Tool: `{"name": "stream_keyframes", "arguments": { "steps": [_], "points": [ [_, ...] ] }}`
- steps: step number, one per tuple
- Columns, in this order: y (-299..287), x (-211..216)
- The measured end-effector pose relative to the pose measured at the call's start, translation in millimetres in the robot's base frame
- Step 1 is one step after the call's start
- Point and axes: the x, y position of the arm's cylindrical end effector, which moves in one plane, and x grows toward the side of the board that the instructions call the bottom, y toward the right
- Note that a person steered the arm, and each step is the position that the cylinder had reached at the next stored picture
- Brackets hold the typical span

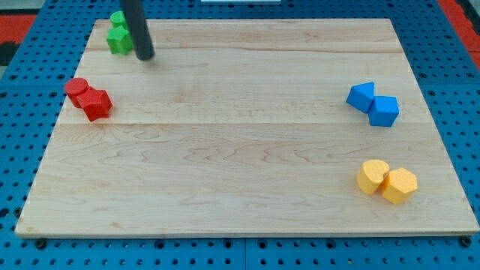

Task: Separate the green blocks

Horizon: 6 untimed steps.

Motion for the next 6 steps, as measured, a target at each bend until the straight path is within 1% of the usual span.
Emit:
{"name": "stream_keyframes", "arguments": {
  "steps": [1,2,3,4,5,6],
  "points": [
    [-81.4,-23.2],
    [-156.6,-82.7],
    [-160.1,-114.3],
    [-150.1,-123.8],
    [-47.4,-123.9],
    [25.5,-68.6]
  ]
}}
